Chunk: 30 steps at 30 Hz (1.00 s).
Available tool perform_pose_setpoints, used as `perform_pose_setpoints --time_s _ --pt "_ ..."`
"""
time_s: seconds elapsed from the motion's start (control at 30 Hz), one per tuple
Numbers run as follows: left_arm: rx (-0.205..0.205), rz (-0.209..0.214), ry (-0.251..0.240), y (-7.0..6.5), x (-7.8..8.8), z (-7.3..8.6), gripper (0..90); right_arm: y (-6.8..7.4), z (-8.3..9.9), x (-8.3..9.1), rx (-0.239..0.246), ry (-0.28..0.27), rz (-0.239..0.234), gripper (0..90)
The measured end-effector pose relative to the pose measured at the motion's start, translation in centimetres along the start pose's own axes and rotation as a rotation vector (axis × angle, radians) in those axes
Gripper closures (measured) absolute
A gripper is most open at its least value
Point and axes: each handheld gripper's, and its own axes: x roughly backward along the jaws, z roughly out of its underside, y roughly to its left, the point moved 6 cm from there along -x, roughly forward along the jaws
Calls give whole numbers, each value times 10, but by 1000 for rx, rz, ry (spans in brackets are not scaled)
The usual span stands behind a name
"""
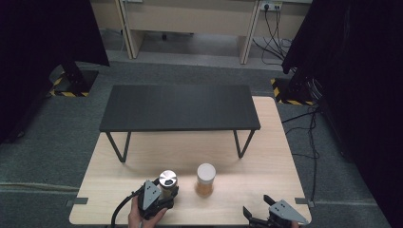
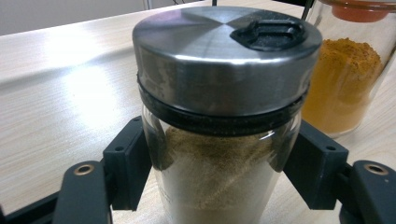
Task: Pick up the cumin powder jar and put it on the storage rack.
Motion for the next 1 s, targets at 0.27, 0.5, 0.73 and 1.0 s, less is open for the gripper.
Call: perform_pose_setpoints --time_s 0.27,0.5,0.73,1.0 --pt "-23 6 -2 0 2 0 301 0 0 0 -1 2 -3 112" --pt "-25 -3 -5 -1 2 1 301 0 0 1 1 -2 1 112" --pt "-36 0 -8 -2 6 -3 302 1 -1 2 3 -8 2 112" --pt "-31 -12 -32 1 20 -21 302 1 -2 4 6 -14 2 112"
